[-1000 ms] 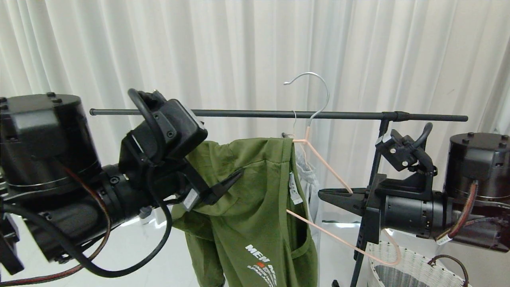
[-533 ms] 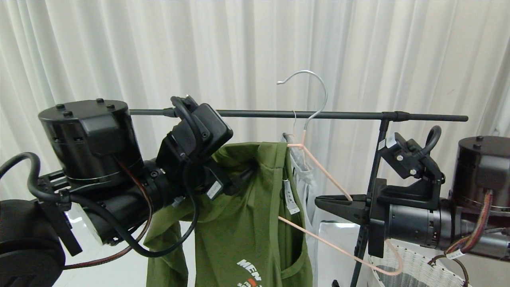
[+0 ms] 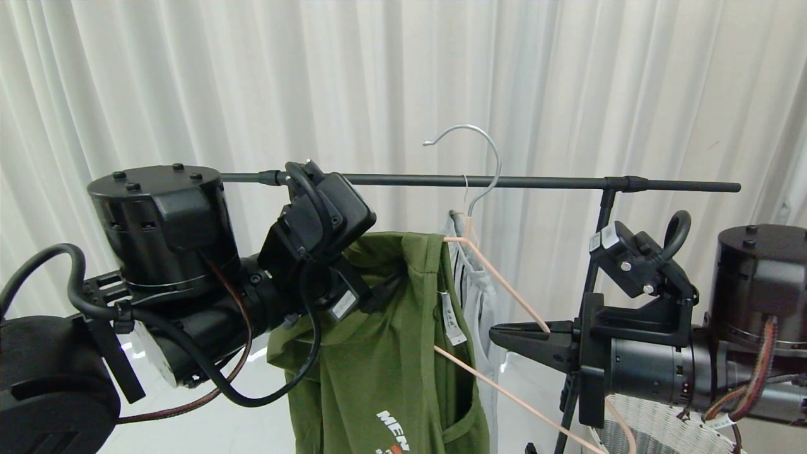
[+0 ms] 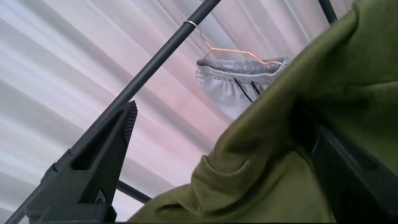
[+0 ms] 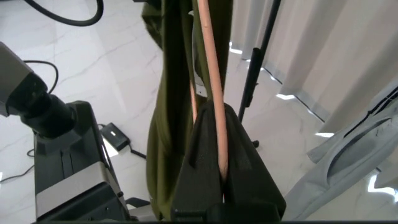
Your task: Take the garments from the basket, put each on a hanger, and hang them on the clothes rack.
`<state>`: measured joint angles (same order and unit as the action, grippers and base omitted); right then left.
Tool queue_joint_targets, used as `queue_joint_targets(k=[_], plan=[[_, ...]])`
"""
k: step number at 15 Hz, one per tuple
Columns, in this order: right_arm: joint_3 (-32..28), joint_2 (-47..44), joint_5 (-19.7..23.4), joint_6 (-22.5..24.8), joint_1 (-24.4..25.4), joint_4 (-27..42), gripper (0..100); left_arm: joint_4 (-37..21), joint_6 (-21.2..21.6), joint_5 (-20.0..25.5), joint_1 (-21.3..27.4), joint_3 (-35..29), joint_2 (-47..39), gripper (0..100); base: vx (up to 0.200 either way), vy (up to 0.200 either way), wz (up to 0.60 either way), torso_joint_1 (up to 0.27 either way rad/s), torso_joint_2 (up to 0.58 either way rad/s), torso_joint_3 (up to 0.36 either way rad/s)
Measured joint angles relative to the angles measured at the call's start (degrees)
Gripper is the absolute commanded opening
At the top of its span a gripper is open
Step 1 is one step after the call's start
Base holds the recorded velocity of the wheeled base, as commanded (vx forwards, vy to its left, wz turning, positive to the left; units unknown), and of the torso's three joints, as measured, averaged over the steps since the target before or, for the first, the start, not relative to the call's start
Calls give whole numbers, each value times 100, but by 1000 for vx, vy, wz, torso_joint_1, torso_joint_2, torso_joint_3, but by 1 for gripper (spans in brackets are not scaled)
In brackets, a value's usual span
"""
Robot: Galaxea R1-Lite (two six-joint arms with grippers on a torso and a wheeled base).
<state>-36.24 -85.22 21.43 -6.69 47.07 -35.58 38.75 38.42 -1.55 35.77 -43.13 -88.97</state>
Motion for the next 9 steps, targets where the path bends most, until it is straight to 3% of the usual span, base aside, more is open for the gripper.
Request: queue_joint_targets(k=[6, 7, 9], plan=[[33, -5, 0, 2, 20, 1, 0, 0, 6, 93, 12, 33, -11, 100, 0, 0, 0, 0, 0, 0], [46, -2, 0, 2, 28, 1, 0, 0, 6, 126, 12, 52, -11, 0, 0, 0, 0, 0, 0, 0], [74, 2, 0, 2, 59, 0, 0, -5, 6, 141, 17, 96, -11, 0, 0, 0, 0, 0, 0, 0]])
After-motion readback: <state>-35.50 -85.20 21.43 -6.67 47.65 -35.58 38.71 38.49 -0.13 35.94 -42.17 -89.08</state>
